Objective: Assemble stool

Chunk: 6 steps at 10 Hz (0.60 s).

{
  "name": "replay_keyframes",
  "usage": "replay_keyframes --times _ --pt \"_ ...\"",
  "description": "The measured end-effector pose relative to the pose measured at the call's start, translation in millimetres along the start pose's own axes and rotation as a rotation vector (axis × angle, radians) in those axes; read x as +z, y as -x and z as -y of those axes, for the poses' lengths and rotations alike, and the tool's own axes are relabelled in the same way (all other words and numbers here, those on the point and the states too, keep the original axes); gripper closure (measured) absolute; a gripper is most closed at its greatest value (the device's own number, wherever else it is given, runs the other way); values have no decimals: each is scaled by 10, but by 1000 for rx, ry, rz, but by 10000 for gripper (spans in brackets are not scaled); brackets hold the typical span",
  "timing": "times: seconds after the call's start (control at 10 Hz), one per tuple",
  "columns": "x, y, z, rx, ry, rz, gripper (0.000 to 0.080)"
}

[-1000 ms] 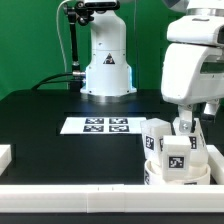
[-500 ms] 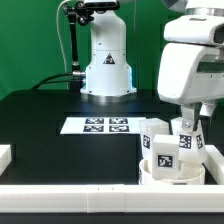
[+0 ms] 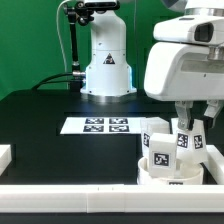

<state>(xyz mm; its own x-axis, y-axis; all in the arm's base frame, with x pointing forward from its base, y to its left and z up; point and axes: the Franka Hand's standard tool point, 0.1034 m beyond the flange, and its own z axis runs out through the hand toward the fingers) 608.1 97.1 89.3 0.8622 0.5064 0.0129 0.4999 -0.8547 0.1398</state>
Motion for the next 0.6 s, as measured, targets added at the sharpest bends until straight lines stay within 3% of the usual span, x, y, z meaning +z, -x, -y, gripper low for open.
replay_keyframes --times 0.1,0.6 --pt "0 2 -4 106 0 0 459" --pt "30 61 -119 711 -78 73 459"
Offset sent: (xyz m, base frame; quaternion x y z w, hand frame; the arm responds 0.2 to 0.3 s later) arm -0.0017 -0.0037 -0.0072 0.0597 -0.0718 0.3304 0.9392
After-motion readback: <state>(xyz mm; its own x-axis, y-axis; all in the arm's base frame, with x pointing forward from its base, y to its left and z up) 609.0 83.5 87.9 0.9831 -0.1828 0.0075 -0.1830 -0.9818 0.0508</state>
